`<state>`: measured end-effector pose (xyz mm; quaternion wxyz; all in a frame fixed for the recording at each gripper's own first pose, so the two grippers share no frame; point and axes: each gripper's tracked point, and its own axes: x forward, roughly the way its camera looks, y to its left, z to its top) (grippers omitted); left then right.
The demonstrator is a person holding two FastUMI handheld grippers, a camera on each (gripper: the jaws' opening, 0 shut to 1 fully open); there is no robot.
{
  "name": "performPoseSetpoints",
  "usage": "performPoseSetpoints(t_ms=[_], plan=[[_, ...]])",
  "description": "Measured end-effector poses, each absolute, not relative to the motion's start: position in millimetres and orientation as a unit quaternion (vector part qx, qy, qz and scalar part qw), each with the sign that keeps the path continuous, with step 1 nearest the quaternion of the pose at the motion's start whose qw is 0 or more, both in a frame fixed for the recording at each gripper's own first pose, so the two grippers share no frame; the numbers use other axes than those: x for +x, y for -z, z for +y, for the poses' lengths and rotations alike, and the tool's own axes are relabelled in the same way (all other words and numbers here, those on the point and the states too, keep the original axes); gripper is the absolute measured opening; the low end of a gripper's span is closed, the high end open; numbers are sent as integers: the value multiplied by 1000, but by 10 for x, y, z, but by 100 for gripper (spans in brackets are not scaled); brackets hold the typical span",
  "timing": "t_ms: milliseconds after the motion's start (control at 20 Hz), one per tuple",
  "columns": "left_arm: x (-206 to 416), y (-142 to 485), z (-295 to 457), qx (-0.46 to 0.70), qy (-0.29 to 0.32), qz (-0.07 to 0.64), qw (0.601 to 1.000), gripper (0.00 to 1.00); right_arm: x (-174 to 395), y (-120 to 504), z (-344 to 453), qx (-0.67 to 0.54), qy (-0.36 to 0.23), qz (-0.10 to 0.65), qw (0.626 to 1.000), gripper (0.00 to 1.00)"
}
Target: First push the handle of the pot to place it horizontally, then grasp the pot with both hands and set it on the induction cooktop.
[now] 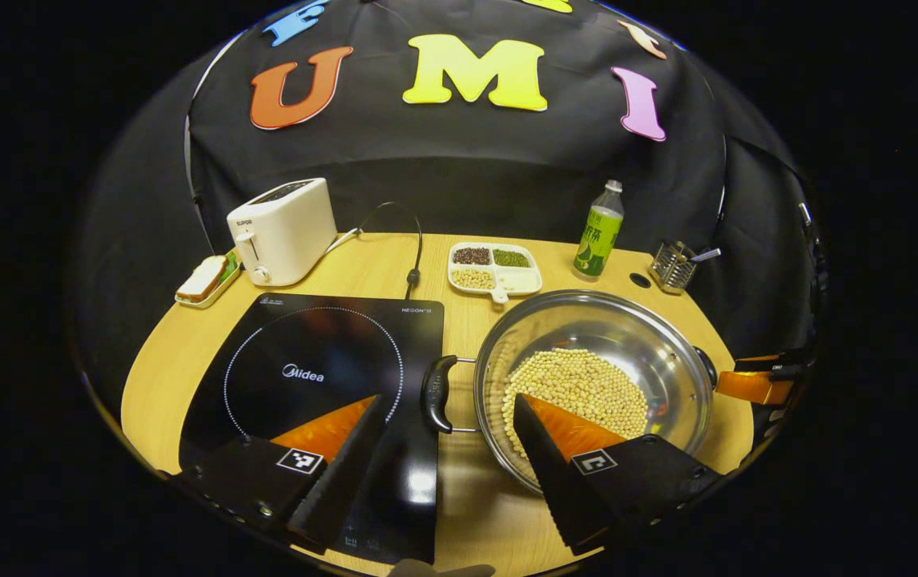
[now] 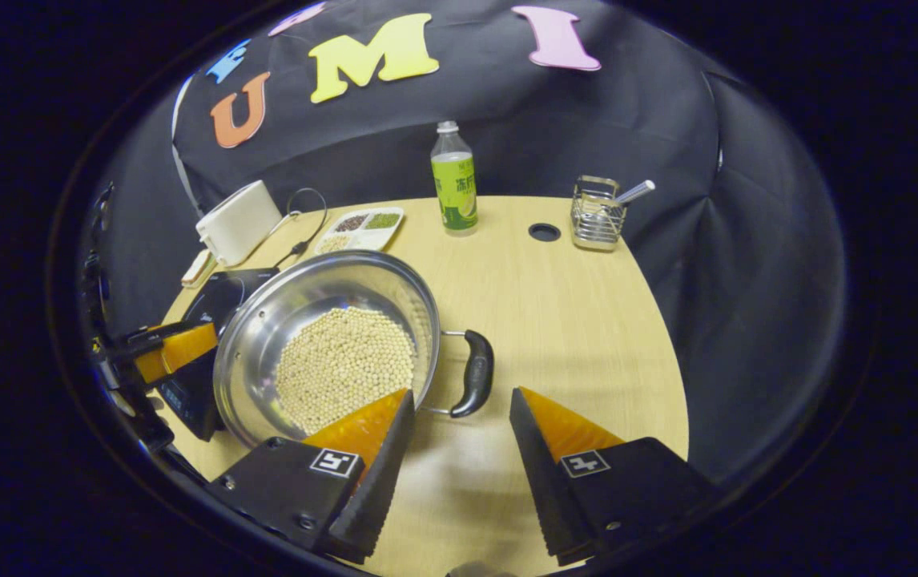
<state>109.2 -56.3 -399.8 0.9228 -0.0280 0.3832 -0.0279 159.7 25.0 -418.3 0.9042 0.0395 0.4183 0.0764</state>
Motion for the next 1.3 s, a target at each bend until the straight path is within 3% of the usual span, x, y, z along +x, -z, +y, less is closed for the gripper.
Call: performPoseSetpoints(t_ms=[300,500,600,850,950,1000,1050,1300], plan=[[1347,4255,-702,-50,25,413,909,96,1853,4401,295,10,-87,438,894,77],[1421,4329,-734,-38,26,426,903,92,1885,4470,319,11,-95,458,884,82],[1418,4343,-701,-26,22,429,903,88,1909,4490,320,8,-94,462,882,74],[1404,4388,-630,15,18,434,901,72,1906,4508,317,12,-80,474,877,68],[1409,4392,-606,20,15,436,899,69,1920,4494,317,17,-74,476,876,65],[1395,4387,-601,18,14,437,899,80,1929,4492,316,26,-70,475,877,63],[1408,4408,-612,17,15,437,899,66,1918,4490,322,28,-70,474,877,60],[1383,4381,-621,17,21,443,896,62,1907,4484,323,28,-67,476,877,55]])
